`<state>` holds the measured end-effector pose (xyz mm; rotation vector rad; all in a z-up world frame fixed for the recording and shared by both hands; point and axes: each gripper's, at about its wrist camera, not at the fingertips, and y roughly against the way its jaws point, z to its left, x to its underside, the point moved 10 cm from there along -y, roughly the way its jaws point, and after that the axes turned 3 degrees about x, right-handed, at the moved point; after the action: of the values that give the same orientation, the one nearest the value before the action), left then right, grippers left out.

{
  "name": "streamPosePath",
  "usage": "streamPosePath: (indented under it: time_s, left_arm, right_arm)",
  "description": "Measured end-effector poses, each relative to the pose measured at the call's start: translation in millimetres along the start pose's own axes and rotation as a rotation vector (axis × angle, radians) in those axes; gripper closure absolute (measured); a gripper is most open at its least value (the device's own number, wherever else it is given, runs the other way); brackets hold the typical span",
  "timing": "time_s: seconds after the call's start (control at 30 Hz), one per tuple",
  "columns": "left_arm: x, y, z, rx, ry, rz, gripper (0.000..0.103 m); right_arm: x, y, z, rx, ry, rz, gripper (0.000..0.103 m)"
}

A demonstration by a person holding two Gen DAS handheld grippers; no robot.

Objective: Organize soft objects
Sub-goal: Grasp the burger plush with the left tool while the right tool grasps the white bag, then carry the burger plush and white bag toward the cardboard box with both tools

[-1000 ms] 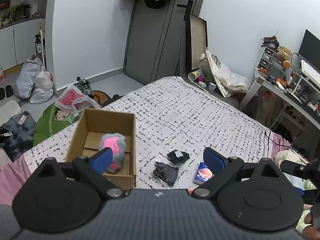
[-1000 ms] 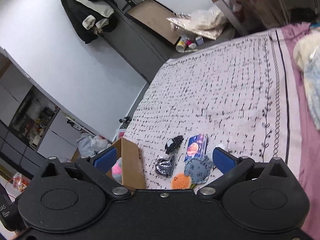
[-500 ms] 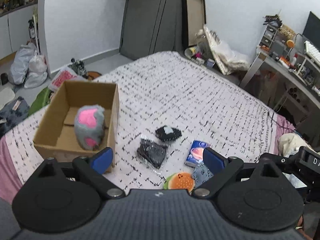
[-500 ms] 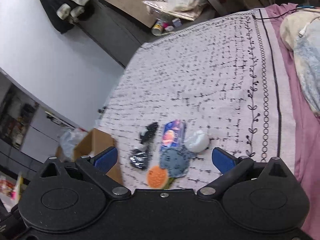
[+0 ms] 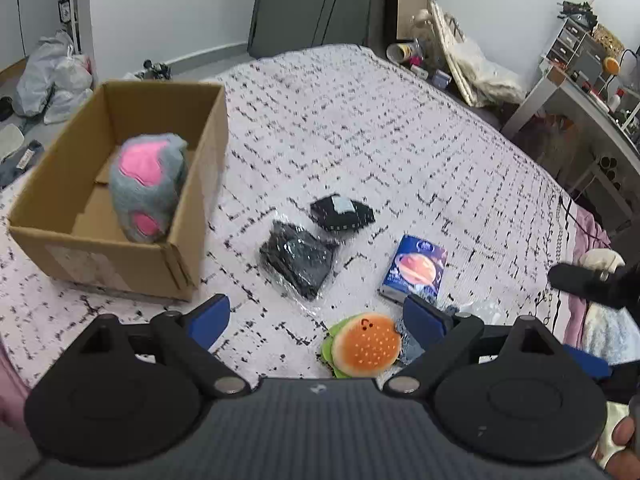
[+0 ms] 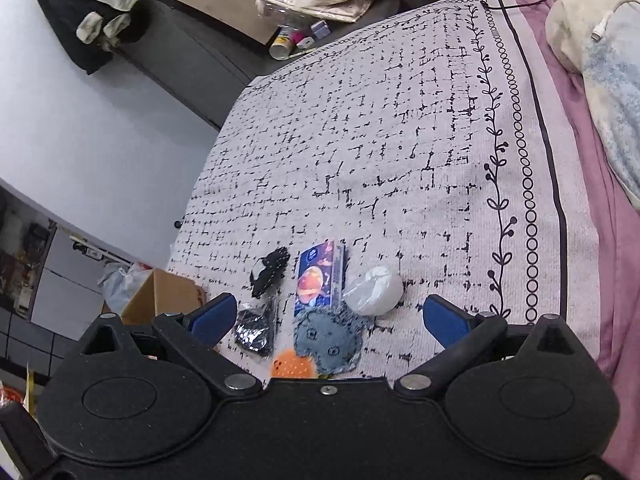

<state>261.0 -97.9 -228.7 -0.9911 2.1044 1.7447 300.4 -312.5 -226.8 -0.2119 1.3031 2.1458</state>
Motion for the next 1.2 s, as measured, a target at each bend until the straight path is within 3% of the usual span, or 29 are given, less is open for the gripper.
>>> streamPosePath:
  time_s: [0.37, 0.53, 0.77, 0.83, 0.93, 1.0, 1.1, 1.2]
  left_arm:
    - [19.0, -45.9, -0.4, -0.005, 0.01, 0.096, 0.014]
    - [32.4, -66.2, 4.2, 0.001, 0.058, 0.156, 0.023]
    - [37.1, -76.1, -6.3, 0.034, 0.074, 0.157, 0.023]
    - [36.8, -77.5, -8.4, 0.04, 0.079, 0.153, 0.023]
    - [34.7, -77.2, -9.0, 0.058, 0.107, 0.144, 0.04]
    - [33.3, -76.2, -12.4, 0.096, 0.125, 0.147, 0.061]
    - [32.2, -75.0, -15.4, 0.12, 0.138, 0.157, 0.069]
    - [30.7, -72.4, -14.8, 0.131, 0.15, 0.158, 0.073]
  right_arm:
    - [-0.2, -38.1, -12.2, 0.031, -0.057, 0.056, 0.009]
    - [1.1, -54.0, -16.6, 0.051, -0.076, 0.077, 0.009]
    - [2.8, -70.1, -22.1, 0.063, -0.102, 0.093, 0.01]
    - [5.0, -75.7, -23.3, 0.061, -0.11, 0.106, 0.015]
    - [11.9, -85.9, -26.2, 0.056, -0.133, 0.14, 0.027]
    - [13.5, -89.1, -28.1, 0.059, -0.145, 0.145, 0.028]
    - [12.9, -90.2, -28.4, 0.062, -0.152, 0.141, 0.028]
    - [14.5, -90.5, -29.0, 0.074, -0.139, 0.141, 0.038]
